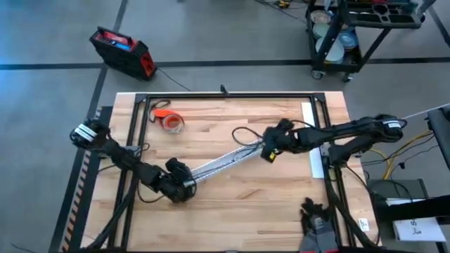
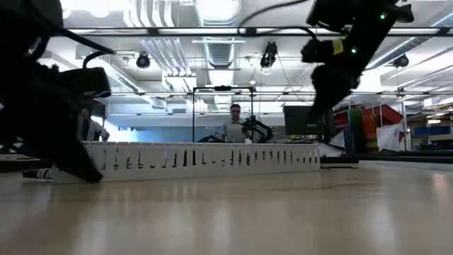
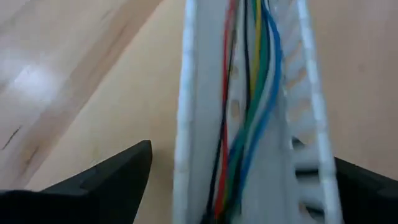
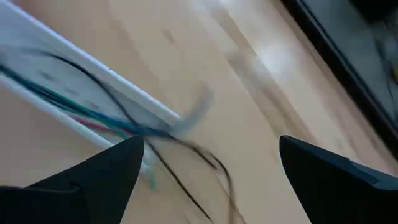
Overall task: Ziptie cables
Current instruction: Close the white cable duct
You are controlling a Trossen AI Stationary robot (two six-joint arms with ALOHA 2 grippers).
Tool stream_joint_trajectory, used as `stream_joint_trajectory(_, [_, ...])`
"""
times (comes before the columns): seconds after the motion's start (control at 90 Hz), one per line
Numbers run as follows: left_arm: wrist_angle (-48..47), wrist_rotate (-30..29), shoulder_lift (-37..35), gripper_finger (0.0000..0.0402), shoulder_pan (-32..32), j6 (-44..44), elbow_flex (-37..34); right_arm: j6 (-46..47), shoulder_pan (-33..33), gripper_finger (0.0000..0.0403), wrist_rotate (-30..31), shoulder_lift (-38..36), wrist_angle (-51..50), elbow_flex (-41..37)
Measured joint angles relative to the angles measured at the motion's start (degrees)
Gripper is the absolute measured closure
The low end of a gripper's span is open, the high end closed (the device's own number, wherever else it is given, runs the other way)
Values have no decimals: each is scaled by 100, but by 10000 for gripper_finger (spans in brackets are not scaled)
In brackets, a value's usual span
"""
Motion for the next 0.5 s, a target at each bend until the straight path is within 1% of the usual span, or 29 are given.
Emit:
stream_joint_trajectory(0.156, [-984,798,-442,52,-5,35,62,884,-550,43,103,-258,-175,-599])
stream_joint_trajectory(0.278, [-1762,1197,-743,52,-10,33,68,1712,-1076,43,497,-422,-141,-1075])
stream_joint_trajectory(0.322, [-1980,1272,-844,52,-14,19,63,1901,-1271,43,557,-439,-84,-1243])
stream_joint_trajectory(0.4, [-2506,1346,-1087,52,-24,-75,45,1959,-1611,43,495,-437,289,-1494])
stream_joint_trajectory(0.5, [-2960,1279,-1360,52,-42,-295,42,2064,-2042,43,491,-404,686,-1794])
